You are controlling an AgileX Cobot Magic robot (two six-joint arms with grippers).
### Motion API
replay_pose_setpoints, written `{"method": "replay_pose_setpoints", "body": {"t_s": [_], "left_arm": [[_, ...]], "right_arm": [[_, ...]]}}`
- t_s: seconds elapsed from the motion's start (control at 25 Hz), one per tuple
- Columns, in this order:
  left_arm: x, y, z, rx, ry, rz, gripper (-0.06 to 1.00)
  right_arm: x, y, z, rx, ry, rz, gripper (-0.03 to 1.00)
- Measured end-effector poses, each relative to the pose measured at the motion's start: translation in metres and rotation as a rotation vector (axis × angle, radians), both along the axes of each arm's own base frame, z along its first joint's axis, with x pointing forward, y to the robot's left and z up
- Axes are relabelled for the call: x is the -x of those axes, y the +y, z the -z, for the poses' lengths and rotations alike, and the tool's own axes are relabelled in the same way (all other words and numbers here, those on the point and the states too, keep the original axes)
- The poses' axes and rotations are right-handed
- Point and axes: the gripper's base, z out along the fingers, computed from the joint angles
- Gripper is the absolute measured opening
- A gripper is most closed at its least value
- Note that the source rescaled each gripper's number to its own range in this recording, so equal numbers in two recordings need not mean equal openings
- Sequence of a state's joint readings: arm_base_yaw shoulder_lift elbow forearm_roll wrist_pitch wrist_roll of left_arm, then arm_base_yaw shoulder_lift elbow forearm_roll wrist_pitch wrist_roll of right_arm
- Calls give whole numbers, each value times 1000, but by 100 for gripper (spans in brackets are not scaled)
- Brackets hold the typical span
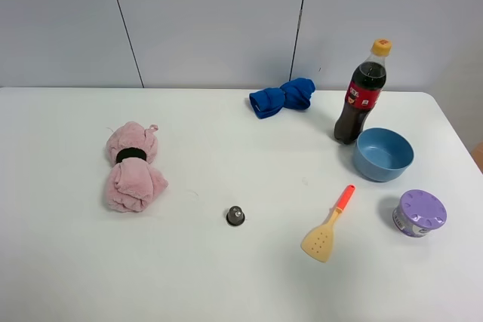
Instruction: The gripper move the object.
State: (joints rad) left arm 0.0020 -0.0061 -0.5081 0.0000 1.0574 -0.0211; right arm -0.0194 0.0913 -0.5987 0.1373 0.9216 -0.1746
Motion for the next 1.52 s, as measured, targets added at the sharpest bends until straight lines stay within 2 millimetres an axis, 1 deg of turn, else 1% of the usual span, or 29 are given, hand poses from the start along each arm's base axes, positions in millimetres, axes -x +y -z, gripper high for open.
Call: {"method": "replay_pose_setpoints", "body": {"t_s": [0.28, 0.4, 0.68, 0.84, 0.92, 1.52], "left_arm": [[0, 0, 0, 0, 0, 0, 100], [0, 0, 0, 0, 0, 0, 100], [0, 0, 0, 0, 0, 0, 100], [0, 0, 0, 0, 0, 0, 100], [0, 0, 0, 0, 0, 0, 100], [0, 0, 0, 0, 0, 0, 100]], "right_arm": [[18, -5, 6, -7, -16, 68, 61], [20, -7, 9, -19, 2, 95, 61], [20, -7, 13, -50, 31, 109, 61], [10, -8, 35, -43, 123, 101, 61], [8, -9, 41, -31, 157, 106, 61], [8, -9, 41, -29, 158, 106, 61]]}}
